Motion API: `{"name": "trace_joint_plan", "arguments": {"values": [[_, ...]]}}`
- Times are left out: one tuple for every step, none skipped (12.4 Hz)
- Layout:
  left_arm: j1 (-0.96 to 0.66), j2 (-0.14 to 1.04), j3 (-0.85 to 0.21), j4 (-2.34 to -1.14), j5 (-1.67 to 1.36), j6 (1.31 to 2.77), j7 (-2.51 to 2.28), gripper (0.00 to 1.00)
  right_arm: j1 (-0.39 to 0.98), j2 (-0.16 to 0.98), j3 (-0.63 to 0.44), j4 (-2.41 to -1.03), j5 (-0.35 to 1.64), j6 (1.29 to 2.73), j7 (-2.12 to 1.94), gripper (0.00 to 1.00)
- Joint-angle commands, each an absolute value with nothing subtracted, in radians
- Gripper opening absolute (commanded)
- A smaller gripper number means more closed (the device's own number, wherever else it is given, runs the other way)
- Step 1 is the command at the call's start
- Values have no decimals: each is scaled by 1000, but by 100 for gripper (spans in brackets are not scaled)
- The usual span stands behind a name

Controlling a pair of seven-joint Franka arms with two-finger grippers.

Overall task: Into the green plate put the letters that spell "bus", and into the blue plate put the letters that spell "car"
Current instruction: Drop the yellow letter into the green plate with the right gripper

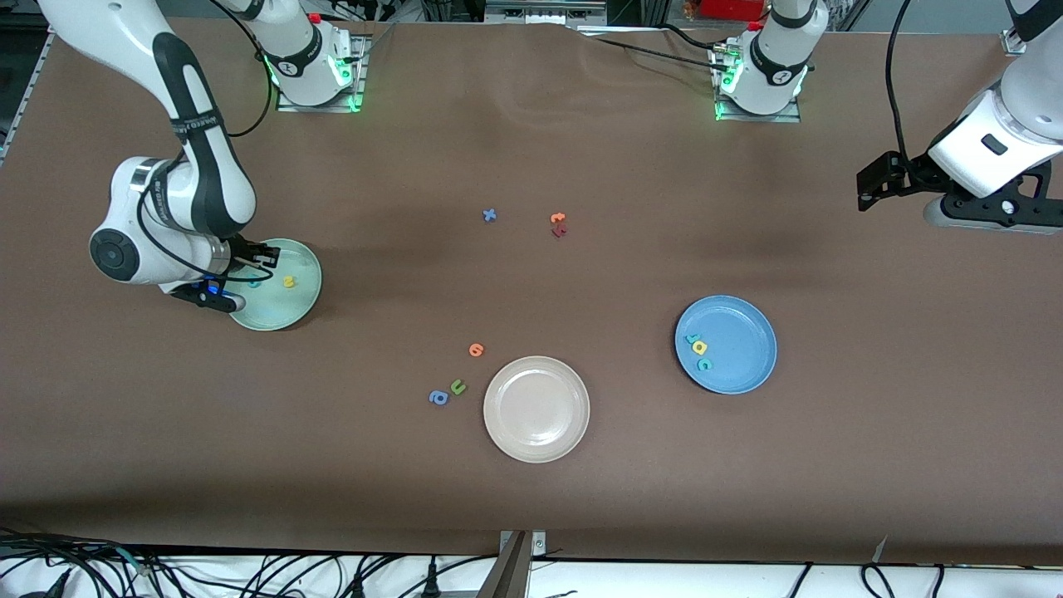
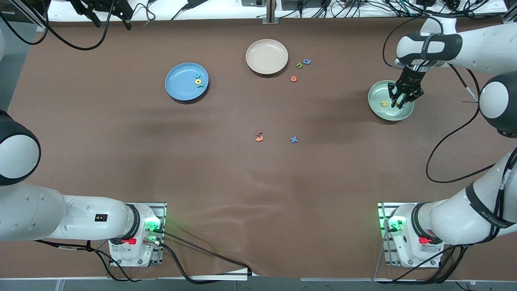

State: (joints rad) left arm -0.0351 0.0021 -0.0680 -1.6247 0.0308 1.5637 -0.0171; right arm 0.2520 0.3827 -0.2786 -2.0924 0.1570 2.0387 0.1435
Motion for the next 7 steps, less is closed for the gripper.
{"name": "trace_joint_plan", "arguments": {"values": [[-37, 12, -69, -1591, 14, 1542, -14, 100, 259, 405, -281, -2100, 153, 2082, 121, 26], [-40, 14, -69, -1588, 14, 1542, -15, 100, 259, 403, -281, -2100, 153, 2080, 117, 39], [-38, 14, -69, -1589, 12, 1542, -12, 100, 258, 403, -287, -2099, 153, 2079, 114, 85], [-34, 14, -69, -1589, 12, 1542, -12, 100, 258, 394, -294, -2091, 153, 2069, 112, 99], [-34, 14, -69, -1588, 9, 1542, -12, 100, 259, 370, -295, -2085, 153, 2050, 115, 99], [-35, 14, -69, -1588, 9, 1539, -12, 100, 259, 342, -295, -2047, 155, 1995, 117, 99], [-34, 14, -69, -1589, 8, 1536, -12, 100, 259, 328, -295, -1983, 155, 1911, 123, 100]]}}
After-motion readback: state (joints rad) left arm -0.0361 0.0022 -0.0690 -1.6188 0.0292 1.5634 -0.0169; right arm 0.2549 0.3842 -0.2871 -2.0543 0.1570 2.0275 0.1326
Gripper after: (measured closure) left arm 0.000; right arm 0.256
